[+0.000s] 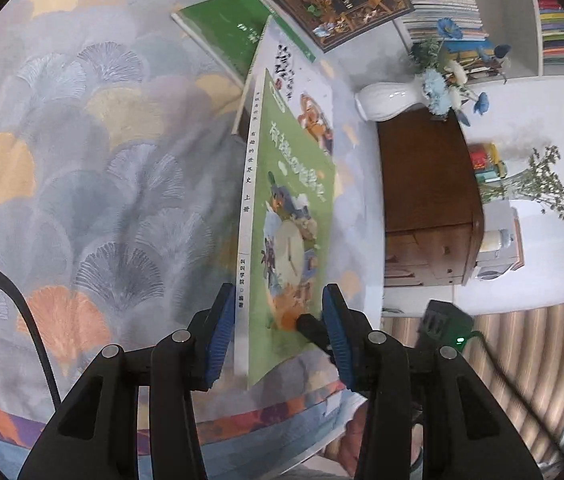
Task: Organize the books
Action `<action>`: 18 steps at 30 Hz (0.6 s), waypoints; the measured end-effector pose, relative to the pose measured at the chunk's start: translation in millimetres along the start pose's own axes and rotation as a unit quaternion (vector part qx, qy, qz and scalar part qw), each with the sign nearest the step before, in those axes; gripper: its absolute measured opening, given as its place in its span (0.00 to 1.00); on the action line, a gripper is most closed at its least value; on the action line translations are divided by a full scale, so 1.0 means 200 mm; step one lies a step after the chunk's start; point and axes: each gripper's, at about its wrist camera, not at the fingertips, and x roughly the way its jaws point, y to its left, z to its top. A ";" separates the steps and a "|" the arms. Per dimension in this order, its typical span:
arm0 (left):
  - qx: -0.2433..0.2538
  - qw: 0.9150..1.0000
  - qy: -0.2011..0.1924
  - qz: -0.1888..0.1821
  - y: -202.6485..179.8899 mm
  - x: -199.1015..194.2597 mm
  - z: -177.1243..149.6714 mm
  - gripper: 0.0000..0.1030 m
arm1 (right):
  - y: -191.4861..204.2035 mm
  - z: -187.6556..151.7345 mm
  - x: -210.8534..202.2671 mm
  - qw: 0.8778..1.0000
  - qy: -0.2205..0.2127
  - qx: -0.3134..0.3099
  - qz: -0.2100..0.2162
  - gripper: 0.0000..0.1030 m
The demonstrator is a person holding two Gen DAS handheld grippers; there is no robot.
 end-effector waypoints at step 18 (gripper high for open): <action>-0.059 0.995 0.013 -0.082 -0.05 0.13 0.02 0.09 | -0.33 0.03 -0.03 0.963 0.036 0.202 0.173 0.51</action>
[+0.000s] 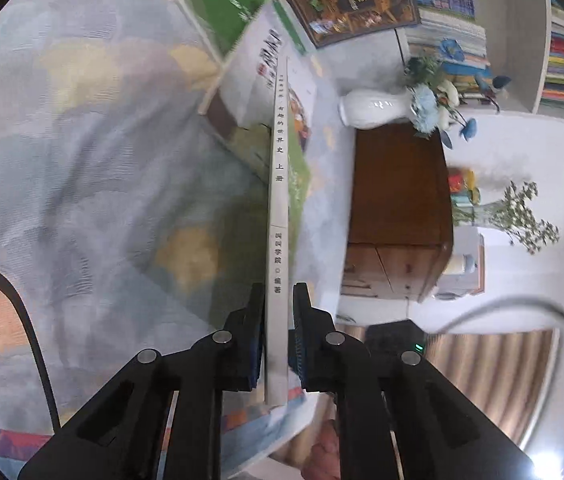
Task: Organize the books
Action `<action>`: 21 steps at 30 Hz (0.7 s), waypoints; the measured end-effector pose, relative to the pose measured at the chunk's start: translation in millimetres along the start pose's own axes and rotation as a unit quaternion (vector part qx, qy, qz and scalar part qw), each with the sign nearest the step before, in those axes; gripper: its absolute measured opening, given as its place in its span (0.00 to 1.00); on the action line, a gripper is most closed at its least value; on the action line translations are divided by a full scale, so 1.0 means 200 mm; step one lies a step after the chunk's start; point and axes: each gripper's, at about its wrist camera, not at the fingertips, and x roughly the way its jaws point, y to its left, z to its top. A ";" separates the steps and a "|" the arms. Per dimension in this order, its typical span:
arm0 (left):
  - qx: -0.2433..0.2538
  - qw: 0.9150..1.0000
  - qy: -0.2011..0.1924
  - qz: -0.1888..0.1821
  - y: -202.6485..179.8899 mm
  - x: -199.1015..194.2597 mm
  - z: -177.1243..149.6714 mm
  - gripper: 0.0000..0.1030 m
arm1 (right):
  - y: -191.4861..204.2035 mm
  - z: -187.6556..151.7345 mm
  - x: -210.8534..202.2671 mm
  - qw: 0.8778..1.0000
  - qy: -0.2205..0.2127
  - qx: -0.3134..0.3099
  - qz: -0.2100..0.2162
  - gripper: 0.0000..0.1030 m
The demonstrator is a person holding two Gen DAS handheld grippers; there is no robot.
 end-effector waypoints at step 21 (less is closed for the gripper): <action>-0.168 0.979 0.033 -0.110 0.10 0.09 0.07 0.11 | -0.26 0.00 -0.03 0.974 -0.003 0.147 0.174 0.63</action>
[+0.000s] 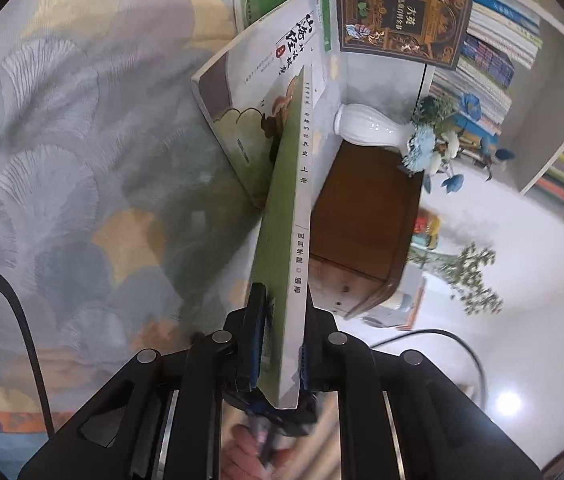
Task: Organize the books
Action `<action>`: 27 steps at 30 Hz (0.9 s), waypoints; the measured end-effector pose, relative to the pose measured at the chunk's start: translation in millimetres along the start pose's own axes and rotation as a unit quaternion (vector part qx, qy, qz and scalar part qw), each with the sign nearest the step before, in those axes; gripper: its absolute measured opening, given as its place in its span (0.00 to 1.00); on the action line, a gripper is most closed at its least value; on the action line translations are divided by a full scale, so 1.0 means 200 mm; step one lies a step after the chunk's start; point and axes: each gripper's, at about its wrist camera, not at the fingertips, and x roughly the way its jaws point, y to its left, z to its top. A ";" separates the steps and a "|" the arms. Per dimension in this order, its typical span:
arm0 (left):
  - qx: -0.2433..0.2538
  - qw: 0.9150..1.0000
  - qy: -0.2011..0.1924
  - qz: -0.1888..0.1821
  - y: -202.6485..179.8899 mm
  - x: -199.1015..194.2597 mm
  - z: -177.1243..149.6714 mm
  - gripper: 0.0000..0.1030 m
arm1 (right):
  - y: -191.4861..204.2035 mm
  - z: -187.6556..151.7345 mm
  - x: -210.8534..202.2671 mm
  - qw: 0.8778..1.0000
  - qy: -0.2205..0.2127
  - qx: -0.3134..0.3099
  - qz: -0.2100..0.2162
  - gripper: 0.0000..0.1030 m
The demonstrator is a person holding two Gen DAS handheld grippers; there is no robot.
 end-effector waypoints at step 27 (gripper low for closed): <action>0.307 0.921 0.011 0.239 -0.30 -0.02 -0.23 0.16 | 0.59 -0.38 0.19 0.857 -0.105 -0.398 -0.308 0.38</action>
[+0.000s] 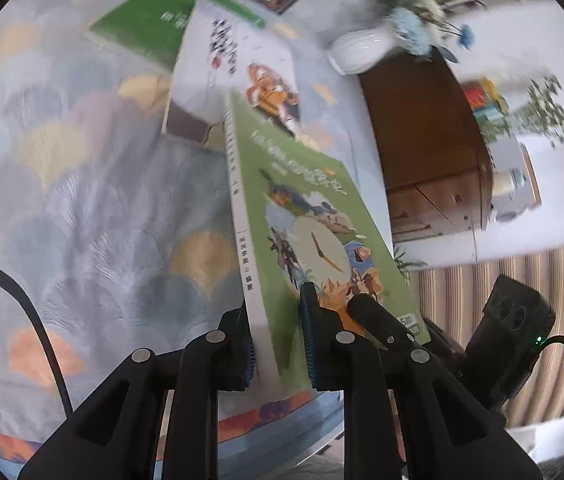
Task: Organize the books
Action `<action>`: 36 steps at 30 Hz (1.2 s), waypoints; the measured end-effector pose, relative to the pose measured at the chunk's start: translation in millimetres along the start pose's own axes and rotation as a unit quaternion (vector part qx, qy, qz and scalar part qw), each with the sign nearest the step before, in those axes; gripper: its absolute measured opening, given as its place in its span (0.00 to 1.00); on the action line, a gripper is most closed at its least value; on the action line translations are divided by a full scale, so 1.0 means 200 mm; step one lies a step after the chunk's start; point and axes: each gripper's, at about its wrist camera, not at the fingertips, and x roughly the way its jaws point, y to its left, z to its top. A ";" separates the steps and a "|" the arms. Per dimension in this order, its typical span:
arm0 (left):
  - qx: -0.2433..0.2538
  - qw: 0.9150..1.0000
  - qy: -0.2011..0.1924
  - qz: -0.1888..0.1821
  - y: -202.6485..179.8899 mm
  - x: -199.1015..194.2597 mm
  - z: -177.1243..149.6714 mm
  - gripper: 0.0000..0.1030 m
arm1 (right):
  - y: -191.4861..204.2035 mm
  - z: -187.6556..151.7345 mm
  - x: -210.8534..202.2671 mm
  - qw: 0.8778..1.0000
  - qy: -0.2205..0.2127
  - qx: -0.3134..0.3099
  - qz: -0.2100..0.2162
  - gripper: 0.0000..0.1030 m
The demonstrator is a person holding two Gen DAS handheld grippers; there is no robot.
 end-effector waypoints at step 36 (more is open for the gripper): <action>-0.010 0.986 -0.164 -0.003 0.88 -1.36 0.37 0.17 | 1.65 0.47 0.36 0.988 -0.070 -0.125 0.060 0.38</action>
